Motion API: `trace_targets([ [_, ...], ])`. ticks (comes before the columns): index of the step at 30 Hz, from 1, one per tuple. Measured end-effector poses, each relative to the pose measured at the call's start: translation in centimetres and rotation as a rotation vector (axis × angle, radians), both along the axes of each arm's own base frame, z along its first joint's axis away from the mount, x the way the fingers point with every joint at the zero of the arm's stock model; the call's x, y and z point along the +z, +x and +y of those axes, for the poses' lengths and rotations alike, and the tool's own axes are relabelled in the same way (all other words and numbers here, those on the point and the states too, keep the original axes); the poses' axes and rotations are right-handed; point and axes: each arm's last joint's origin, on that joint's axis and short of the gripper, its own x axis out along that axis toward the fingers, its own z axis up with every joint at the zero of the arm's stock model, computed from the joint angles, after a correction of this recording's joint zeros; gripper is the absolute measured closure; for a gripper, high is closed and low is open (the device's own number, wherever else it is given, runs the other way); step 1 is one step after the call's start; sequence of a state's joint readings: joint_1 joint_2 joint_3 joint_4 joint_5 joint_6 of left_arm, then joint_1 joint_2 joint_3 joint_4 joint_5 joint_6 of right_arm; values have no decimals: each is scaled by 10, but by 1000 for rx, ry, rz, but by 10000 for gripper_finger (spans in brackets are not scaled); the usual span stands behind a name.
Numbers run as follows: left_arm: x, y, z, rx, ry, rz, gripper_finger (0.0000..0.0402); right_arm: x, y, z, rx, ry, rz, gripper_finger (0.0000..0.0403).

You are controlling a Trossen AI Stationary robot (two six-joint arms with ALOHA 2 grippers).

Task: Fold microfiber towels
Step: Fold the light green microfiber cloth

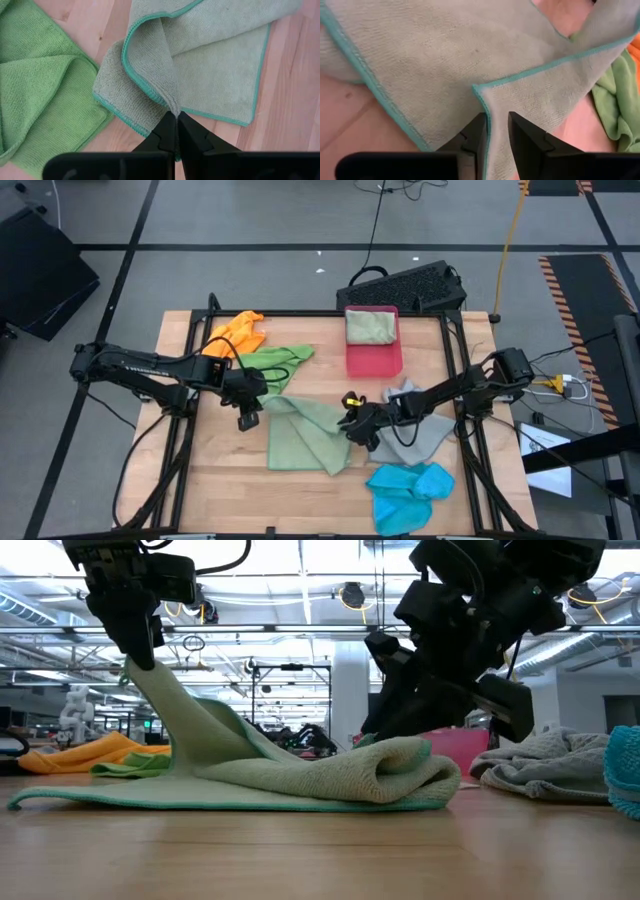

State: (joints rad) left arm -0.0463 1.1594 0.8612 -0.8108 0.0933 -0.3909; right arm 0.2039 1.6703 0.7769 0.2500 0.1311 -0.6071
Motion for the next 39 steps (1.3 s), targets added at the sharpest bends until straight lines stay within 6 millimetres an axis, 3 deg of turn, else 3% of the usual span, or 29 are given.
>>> trace_targets([
  [29, 0, 0, 1, 6, 9, 0, 392, -26, 5, 0, 81, 47, 68, 329],
  [39, 0, 0, 1, 10, 9, 0, 392, -27, 17, 3, 106, 50, -7, 330],
])
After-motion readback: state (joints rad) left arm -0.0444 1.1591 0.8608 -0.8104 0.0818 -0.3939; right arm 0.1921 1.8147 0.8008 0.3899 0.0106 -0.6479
